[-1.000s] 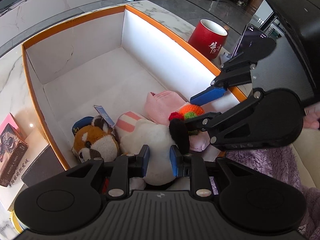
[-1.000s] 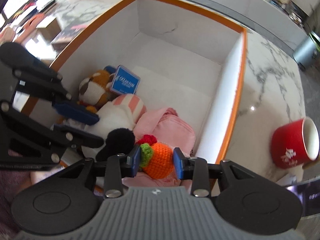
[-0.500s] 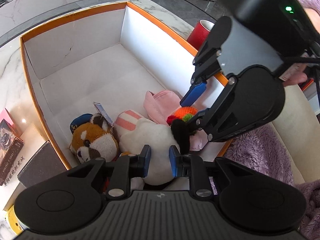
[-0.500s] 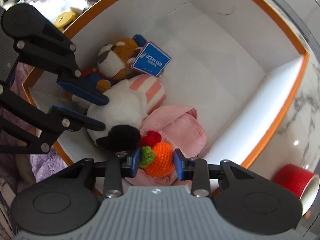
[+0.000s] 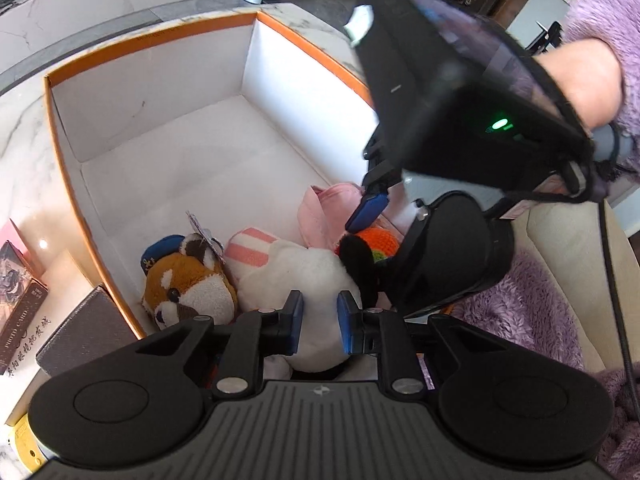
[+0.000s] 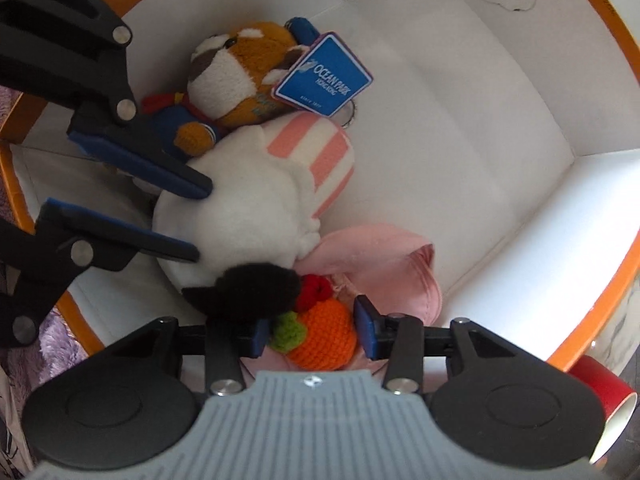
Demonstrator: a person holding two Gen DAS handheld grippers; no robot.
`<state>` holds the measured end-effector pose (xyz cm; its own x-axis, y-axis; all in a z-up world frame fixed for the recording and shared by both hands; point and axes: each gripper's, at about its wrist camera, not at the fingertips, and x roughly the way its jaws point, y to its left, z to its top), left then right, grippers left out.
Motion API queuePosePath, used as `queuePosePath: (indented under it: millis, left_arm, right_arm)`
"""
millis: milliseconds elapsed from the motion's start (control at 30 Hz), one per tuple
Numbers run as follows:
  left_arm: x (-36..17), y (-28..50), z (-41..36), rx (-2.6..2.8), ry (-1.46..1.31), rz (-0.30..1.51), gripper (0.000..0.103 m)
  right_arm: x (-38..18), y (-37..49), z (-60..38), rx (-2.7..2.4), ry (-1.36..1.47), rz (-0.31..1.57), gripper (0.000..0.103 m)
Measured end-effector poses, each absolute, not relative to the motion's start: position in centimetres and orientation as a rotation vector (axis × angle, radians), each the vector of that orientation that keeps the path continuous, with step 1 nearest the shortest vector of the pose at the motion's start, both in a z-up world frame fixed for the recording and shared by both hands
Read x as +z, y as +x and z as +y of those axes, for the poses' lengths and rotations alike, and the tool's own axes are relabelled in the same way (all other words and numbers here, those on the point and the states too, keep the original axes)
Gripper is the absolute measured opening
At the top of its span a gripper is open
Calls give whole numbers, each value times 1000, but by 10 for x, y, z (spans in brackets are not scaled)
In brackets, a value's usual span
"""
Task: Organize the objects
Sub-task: 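Lower the crochet fruit toy into the box with the right tool, then open the right tool to release the crochet toy, move both tools to the table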
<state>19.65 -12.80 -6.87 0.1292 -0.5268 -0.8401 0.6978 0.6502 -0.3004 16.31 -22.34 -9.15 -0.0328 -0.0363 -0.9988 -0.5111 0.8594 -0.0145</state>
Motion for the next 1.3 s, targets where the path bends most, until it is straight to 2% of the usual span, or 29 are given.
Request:
queuePosePath:
  millis: [67, 267, 333, 433, 467, 533, 600, 733, 933, 1067, 1200, 1267, 1300]
  left_arm:
    - [-66, 195, -124, -893, 157, 1121, 24]
    - [-45, 184, -111, -881, 137, 1070, 24]
    - [-36, 181, -108, -870, 135, 1050, 25]
    - [-25, 173, -100, -841, 139, 1027, 25]
    - [-22, 171, -98, -832, 141, 1022, 25]
    - [-17, 169, -94, -810, 146, 1016, 25]
    - [-14, 165, -89, -784, 153, 1012, 25]
    - [-9, 161, -76, -736, 166, 1005, 25]
    - [4, 148, -47, -684, 159, 982, 25]
    - [13, 143, -21, -655, 137, 958, 26]
    - [20, 137, 8, -604, 135, 926, 33]
    - [20, 137, 23, -572, 139, 916, 38]
    - [19, 137, 29, -556, 139, 916, 39]
  right_arm:
    - [-84, 160, -226, 386, -439, 1550, 47]
    - [-53, 149, -228, 346, -426, 1484, 54]
    - [-44, 144, -228, 333, -433, 1464, 53]
    - [-35, 138, -231, 322, -401, 1453, 36]
    - [-34, 137, -232, 316, -390, 1453, 27]
    - [-36, 134, -235, 297, -369, 1456, 24]
    - [-45, 132, -237, 277, -363, 1470, 14]
    - [-60, 133, -239, 266, -330, 1457, 12]
    - [-51, 127, -234, 242, -299, 1428, 12]
    - [-18, 118, -225, 244, -303, 1308, 15]
    - [25, 125, -215, 276, -236, 1186, 26]
    - [37, 127, -202, 299, -221, 1134, 29]
    - [35, 134, -187, 314, -219, 1107, 34]
